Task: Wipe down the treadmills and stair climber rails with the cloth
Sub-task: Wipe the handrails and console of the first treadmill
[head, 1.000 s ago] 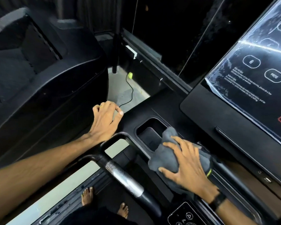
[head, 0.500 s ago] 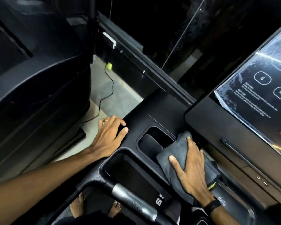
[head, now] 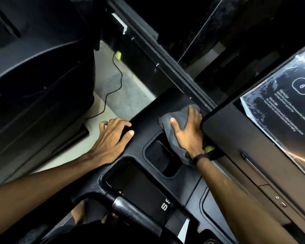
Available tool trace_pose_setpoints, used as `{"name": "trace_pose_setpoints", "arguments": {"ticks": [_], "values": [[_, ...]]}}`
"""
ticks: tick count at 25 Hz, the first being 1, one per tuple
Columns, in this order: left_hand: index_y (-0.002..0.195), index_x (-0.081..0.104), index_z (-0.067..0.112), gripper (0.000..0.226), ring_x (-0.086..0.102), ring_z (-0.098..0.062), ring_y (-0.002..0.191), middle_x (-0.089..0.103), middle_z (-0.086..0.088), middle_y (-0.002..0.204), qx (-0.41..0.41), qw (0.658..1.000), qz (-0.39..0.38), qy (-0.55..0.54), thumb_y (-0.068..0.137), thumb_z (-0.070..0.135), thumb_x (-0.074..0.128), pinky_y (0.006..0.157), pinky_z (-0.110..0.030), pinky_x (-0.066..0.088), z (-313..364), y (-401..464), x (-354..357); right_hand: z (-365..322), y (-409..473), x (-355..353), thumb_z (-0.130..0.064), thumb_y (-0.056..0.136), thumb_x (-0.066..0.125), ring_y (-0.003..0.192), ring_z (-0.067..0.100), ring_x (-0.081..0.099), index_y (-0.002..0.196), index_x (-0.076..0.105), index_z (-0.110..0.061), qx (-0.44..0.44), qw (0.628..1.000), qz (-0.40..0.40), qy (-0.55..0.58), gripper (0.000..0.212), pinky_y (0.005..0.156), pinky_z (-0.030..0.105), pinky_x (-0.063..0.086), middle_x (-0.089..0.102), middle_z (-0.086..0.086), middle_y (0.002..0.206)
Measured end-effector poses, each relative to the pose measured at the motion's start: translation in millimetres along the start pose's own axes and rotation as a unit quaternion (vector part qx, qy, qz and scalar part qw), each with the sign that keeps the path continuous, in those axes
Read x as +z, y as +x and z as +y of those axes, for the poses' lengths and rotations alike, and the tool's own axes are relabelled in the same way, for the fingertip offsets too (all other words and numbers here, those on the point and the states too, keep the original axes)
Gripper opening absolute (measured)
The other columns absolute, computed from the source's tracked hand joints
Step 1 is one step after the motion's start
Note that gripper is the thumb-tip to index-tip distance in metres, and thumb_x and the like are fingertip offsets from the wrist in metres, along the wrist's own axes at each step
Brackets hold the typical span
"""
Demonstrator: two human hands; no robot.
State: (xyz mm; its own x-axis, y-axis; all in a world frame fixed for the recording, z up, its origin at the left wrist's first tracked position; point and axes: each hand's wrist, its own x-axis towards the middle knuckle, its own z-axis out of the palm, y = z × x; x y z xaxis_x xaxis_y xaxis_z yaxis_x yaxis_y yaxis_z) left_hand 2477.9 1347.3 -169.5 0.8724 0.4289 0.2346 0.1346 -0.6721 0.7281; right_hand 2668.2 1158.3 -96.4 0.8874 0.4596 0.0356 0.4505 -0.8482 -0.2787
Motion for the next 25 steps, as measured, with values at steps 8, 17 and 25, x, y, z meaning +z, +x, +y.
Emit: {"name": "trace_pose_setpoints", "arguments": {"ticks": [8,17,25], "values": [[0.131,0.045,0.024,0.044,0.045,-0.014,0.121,0.048,0.01,0.129,-0.029,0.999,0.04,-0.011,0.098,0.048,0.029,0.103,-0.029,0.018,8.2,-5.8,-6.9,-72.7,-9.2,34.9,-0.073,0.091,0.036,0.151,0.031,0.021,0.155,0.032,-0.022,-0.134,0.986,-0.042,-0.093,0.082,0.124,0.051,0.01,0.029,0.012,0.162],[0.135,0.044,0.012,0.053,0.043,-0.01,0.127,0.046,0.001,0.141,0.026,0.994,0.09,-0.047,0.094,0.045,0.035,0.103,-0.043,0.024,11.2,-13.7,-15.1,-55.8,-115.2,5.6,-0.063,0.093,0.051,0.149,0.018,0.025,0.149,0.044,-0.027,-0.248,0.963,-0.105,-0.002,0.067,0.125,0.039,0.012,0.038,0.001,0.158],[0.132,0.046,0.017,0.05,0.045,-0.012,0.127,0.048,0.004,0.138,0.008,0.996,0.071,-0.047,0.096,0.05,0.033,0.103,-0.035,0.021,7.4,-10.6,-11.0,-38.3,-108.3,-5.9,-0.075,0.092,0.018,0.129,0.029,0.051,0.138,0.05,-0.025,-0.086,0.97,-0.192,-0.118,0.074,0.11,0.042,0.036,0.056,0.007,0.137]]}}
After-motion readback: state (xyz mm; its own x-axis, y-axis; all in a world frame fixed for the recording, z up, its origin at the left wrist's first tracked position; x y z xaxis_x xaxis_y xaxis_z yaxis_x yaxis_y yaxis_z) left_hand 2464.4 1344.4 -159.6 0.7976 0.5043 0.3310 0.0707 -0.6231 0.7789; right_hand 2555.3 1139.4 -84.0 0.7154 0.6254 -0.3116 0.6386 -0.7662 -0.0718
